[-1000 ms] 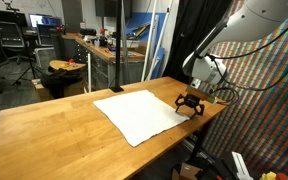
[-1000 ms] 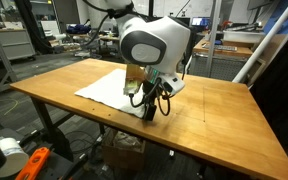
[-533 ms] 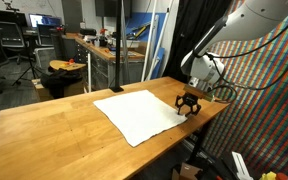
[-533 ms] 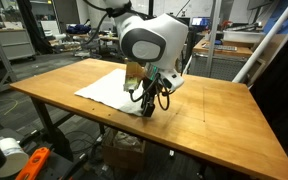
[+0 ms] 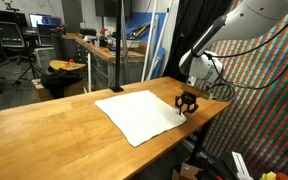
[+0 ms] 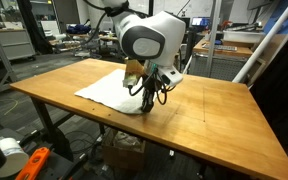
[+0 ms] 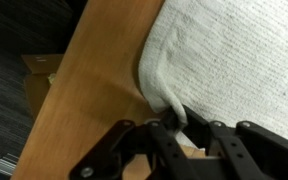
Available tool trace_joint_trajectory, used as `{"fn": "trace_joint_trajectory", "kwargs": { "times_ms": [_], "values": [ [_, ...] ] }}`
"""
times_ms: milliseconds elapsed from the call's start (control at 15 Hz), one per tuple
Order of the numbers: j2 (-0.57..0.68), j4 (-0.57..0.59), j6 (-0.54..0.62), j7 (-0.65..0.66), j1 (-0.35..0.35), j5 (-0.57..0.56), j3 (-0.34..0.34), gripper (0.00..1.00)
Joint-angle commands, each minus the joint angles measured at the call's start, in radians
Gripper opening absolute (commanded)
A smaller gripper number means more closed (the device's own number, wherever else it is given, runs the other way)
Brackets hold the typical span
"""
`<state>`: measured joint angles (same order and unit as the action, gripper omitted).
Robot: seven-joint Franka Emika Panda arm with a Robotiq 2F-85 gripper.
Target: Fold the towel
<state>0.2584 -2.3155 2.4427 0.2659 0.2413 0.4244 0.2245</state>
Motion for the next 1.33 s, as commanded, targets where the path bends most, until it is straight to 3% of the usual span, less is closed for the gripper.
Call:
{"fn": "trace_joint_trajectory", "kwargs": {
  "times_ms": [0, 400, 733, 1000, 1267],
  "values": [
    [-0.033, -0.005, 0.013, 0.206, -0.057, -0.147, 0.041, 0.03],
    [-0.123, 0.019, -0.044, 0.580, -0.129, -0.403, 0.080, 0.03],
    [-0.181, 0.087, -0.156, 0.919, -0.157, -0.711, 0.050, 0.03],
    [-0.183, 0.164, -0.279, 1.006, -0.167, -0.795, -0.012, 0.03],
    [-0.174, 0.228, -0.363, 1.058, -0.183, -0.797, -0.066, 0.03]
  ]
}}
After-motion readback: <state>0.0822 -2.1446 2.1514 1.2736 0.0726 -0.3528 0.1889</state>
